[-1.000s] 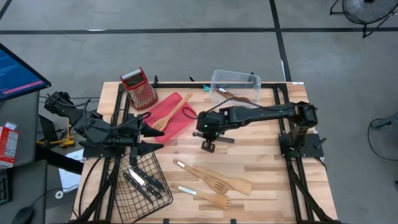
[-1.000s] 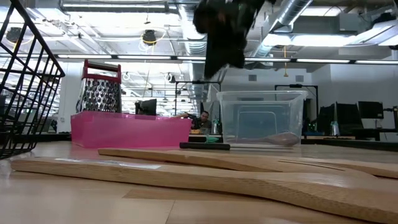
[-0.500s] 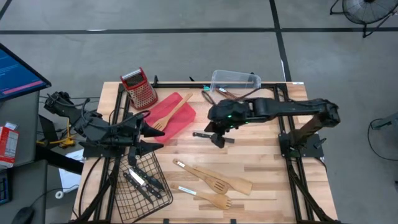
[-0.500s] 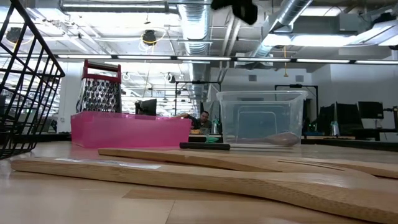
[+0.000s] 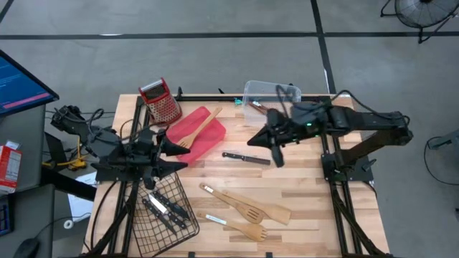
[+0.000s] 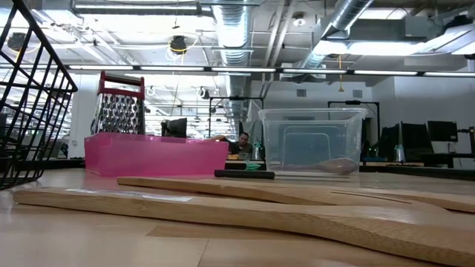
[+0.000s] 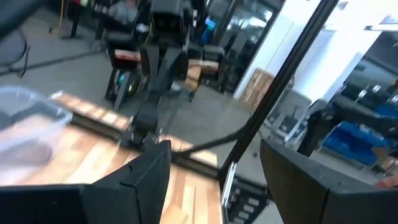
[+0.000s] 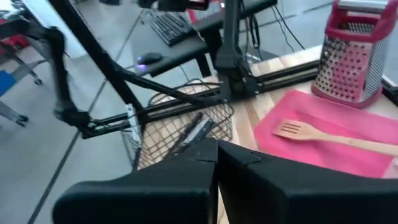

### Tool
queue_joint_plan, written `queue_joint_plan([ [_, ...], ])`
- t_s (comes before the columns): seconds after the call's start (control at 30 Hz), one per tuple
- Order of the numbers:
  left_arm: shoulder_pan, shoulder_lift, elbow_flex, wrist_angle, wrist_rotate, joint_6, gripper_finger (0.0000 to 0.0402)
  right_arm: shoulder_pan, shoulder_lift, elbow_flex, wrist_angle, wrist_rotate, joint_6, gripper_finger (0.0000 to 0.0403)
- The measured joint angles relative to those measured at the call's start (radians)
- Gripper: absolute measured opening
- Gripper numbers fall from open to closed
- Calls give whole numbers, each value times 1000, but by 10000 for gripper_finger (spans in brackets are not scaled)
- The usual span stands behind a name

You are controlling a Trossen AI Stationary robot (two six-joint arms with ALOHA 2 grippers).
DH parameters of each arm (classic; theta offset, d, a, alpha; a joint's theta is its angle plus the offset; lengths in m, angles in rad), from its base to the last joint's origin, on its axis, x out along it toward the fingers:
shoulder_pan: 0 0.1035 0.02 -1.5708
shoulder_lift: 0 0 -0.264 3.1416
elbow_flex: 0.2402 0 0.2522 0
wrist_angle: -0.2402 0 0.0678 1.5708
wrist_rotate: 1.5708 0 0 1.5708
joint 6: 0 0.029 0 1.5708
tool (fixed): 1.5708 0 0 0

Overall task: Pick & Place Kitchen Items
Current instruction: Put the black kitchen knife into the wire basket

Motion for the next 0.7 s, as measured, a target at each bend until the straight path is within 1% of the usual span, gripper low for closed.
queue_joint_plan([
  [0.17,0,0,0,143,0,143,227,9,-53,1,-68,17,-2,0],
  [0.27,0,0,0,199,-2,236,227,5,-54,1,-165,94,-30,4],
  [0.33,0,0,0,214,-8,278,227,-10,-34,1,-242,153,-42,15],
  [0.37,0,0,0,214,-23,286,227,-22,-14,2,-269,172,-42,26],
  [0.47,0,0,0,214,-61,291,227,-58,60,0,-356,179,-77,69],
  [0.57,3,0,0,215,-66,291,227,-85,152,0,-355,181,-149,118],
  [0.7,14,0,0,215,-66,279,227,-111,300,0,-309,165,-256,187],
])
